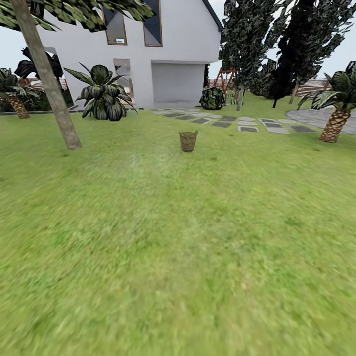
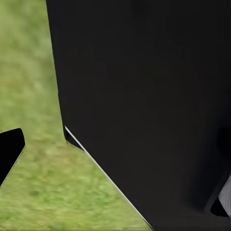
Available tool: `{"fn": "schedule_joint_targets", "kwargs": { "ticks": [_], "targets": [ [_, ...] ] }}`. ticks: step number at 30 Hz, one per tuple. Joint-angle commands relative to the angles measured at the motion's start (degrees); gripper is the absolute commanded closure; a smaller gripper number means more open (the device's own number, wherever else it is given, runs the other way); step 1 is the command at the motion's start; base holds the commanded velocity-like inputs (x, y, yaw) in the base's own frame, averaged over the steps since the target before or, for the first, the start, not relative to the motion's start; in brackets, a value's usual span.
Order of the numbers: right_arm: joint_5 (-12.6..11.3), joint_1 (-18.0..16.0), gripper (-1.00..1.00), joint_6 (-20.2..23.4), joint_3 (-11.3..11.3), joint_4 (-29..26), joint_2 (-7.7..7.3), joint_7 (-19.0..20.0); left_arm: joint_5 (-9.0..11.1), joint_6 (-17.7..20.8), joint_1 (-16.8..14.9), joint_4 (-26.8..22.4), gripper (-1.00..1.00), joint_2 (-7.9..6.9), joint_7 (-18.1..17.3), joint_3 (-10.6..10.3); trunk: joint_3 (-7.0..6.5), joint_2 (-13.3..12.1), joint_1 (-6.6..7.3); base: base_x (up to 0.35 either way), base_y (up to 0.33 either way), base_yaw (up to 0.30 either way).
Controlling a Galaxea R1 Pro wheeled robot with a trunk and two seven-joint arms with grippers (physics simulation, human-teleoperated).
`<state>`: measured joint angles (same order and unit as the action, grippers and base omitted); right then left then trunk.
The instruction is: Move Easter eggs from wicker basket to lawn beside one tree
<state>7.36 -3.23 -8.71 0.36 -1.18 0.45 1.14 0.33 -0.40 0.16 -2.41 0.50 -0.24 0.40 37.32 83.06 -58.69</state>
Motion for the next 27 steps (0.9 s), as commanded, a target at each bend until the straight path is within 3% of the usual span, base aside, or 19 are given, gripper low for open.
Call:
{"fn": "schedule_joint_targets", "kwargs": {
  "ticks": [1,27],
  "targets": [
    [0.4,0.0,-1.00,-0.2,0.0,0.0,-0.01,0.0,0.0,0.0,0.0,-0.1,-1.00,-0.01,0.0,0.0,0.04,0.0,-0.03,0.340,0.000,0.000],
    [0.4,0.0,-1.00,-0.1,0.0,0.0,-0.09,0.0,0.1,0.0,0.0,-0.1,-1.00,0.01,0.0,0.0,0.04,0.0,-0.03,0.340,0.000,0.000]
  ]
}}
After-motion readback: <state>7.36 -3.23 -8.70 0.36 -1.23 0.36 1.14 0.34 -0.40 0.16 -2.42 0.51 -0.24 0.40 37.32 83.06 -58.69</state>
